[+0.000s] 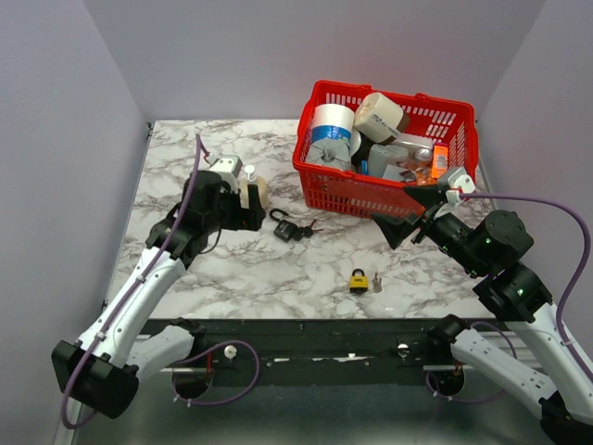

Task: Lock with the key
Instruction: Pick up the lock from the center of the board.

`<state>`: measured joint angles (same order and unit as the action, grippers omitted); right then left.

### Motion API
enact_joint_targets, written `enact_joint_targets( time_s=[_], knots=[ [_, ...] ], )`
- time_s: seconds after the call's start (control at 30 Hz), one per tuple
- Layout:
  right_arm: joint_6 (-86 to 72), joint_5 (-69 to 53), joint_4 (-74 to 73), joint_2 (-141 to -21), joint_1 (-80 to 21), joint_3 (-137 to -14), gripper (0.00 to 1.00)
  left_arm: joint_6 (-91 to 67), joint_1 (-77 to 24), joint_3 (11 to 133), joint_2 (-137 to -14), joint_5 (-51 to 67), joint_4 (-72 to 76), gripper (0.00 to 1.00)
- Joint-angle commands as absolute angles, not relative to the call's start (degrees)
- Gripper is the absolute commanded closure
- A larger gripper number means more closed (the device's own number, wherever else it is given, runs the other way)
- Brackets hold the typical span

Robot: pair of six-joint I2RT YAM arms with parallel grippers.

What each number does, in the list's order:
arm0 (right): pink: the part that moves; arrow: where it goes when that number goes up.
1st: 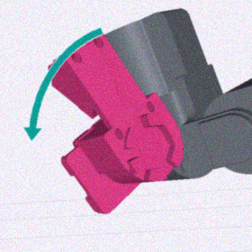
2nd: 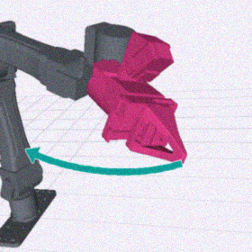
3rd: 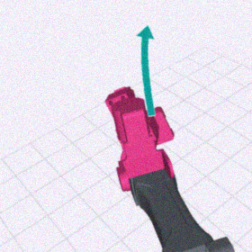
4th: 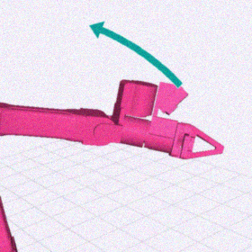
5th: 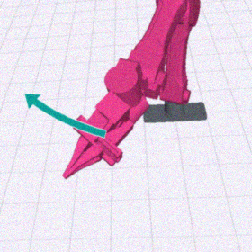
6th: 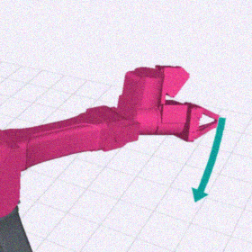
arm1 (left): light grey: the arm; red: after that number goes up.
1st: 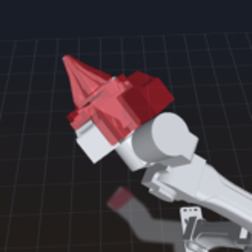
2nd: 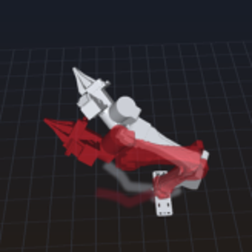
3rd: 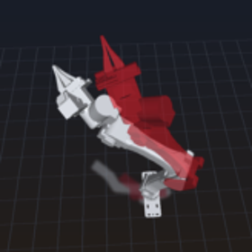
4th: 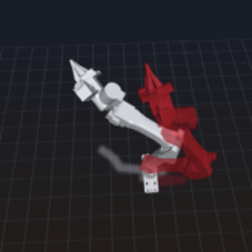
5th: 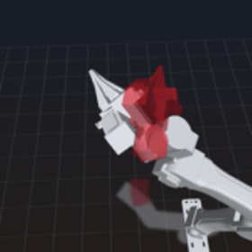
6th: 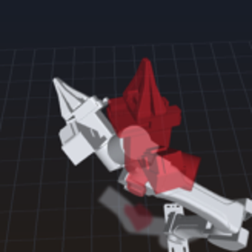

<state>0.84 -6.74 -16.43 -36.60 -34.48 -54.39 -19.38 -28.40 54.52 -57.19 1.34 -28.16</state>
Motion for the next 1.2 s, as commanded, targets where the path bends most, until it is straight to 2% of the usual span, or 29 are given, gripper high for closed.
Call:
enact_joint_targets(
  time_s=[0.0, 0.1, 0.2, 0.27, 0.47, 0.6, 0.83, 1.17],
  knots=[
    [0.09, -8.52, -16.87, -36.56, -34.01, -55.81, 0.00, -12.84, -11.55, 61.59, -60.81, 10.00, -37.15, 0.02],
    [0.09, -8.61, -17.05, -36.74, -34.01, -55.81, 0.00, -8.62, -0.46, 67.99, -67.74, 16.25, -41.38, 0.03],
    [0.09, -8.88, -17.49, -36.74, -34.01, -55.37, 0.00, -5.20, 6.23, 76.16, -76.79, 13.03, -43.94, 0.03],
    [-1.49, -9.14, -17.49, -36.74, -34.01, -55.11, 0.00, -3.70, 7.46, 80.57, -84.76, 8.89, -44.64, 0.02],
    [-1.93, -9.67, -17.67, -36.74, -33.93, -54.32, 0.00, -0.35, 9.14, 101.05, -108.31, 7.04, -50.62, 0.01],
    [-1.85, -9.58, -18.02, -37.00, -33.93, -54.32, 0.00, -0.26, 9.23, 112.91, -118.55, 6.68, -52.12, 0.01],
    [-2.02, -9.67, -18.72, -38.58, -33.93, -54.58, 0.00, -1.58, 8.00, 122.15, -128.93, 5.36, -51.33, 0.01],
    [-2.02, -9.23, -18.72, -38.85, -33.93, -54.23, 0.00, -2.55, 4.83, 117.87, -133.33, 2.64, -48.96, 0.01]
  ],
)
